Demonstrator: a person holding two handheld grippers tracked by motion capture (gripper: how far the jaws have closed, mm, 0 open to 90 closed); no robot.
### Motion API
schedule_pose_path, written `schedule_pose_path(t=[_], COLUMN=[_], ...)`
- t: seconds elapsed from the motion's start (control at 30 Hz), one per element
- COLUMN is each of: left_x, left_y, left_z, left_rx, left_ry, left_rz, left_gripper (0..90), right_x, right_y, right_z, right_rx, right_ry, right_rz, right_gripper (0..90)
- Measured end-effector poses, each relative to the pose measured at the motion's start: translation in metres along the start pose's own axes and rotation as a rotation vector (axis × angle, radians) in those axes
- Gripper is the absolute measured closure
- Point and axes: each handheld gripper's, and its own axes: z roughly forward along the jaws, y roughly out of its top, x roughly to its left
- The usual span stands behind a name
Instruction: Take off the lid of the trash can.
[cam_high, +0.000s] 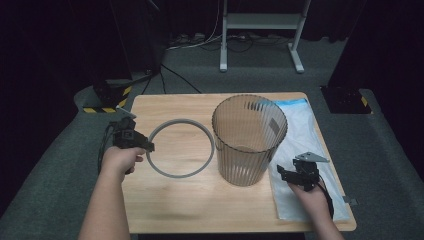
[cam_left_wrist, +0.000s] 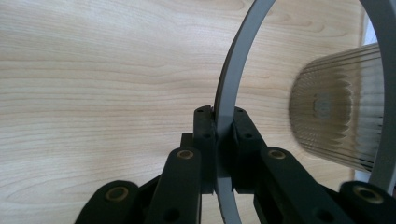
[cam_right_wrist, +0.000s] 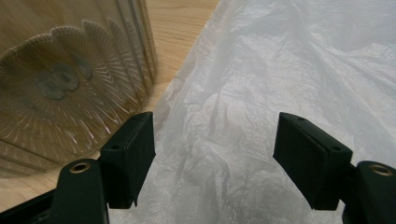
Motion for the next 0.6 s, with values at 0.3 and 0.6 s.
schedule_pose_path(t=[0.3, 0.6], left_x=[0.01, 0.023], left_y=[-0.009, -0.018], left_z=[0.036, 0.074], left_rx=[0.016, 0.039], left_ry=[0.013, 0.032], left_rz=[-0.004, -0.015], left_gripper=[82.9, 83.0], right_x=[0.001, 0.002], right_y=[0.0, 0.0], right_z=[0.0, 0.001], right_rx=[0.004, 0.007], right_ry=[0.001, 0.0], right_rz=[0.003, 0.001], right_gripper=[28.5, 28.5])
